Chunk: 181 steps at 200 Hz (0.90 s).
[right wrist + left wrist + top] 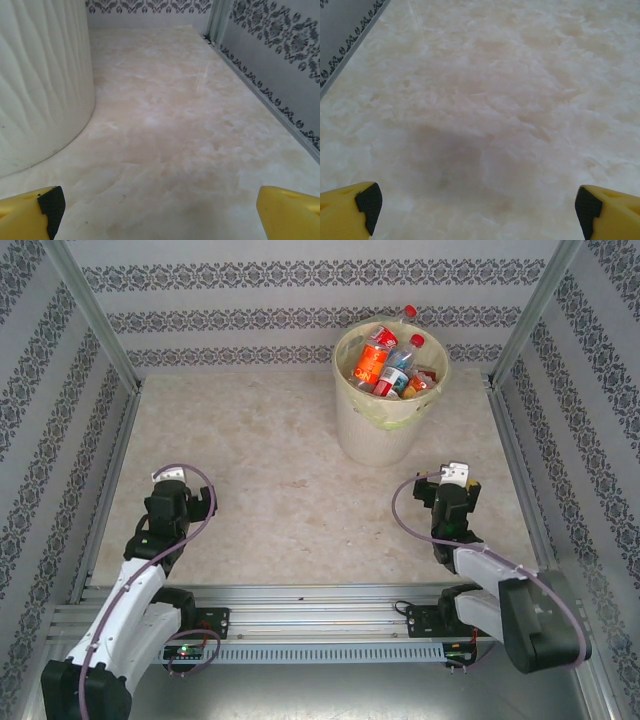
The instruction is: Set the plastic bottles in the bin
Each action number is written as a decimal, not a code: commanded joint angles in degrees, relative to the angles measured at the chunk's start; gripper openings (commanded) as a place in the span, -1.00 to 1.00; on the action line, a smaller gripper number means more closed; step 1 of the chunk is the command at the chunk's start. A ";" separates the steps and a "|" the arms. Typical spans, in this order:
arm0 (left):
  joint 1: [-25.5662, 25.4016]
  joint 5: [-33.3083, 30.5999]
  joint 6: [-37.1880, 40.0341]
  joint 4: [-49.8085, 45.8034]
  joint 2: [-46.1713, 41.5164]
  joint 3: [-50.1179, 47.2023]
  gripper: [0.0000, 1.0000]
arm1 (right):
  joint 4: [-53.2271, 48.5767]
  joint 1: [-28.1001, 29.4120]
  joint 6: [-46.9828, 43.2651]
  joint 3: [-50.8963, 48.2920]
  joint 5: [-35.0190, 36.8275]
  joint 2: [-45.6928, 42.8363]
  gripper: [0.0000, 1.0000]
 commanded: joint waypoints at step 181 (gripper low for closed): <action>4.91 1.18 3.08 34.25 11.68 -9.42 1.00 | 14.63 -4.97 -2.41 5.22 -6.24 13.07 0.96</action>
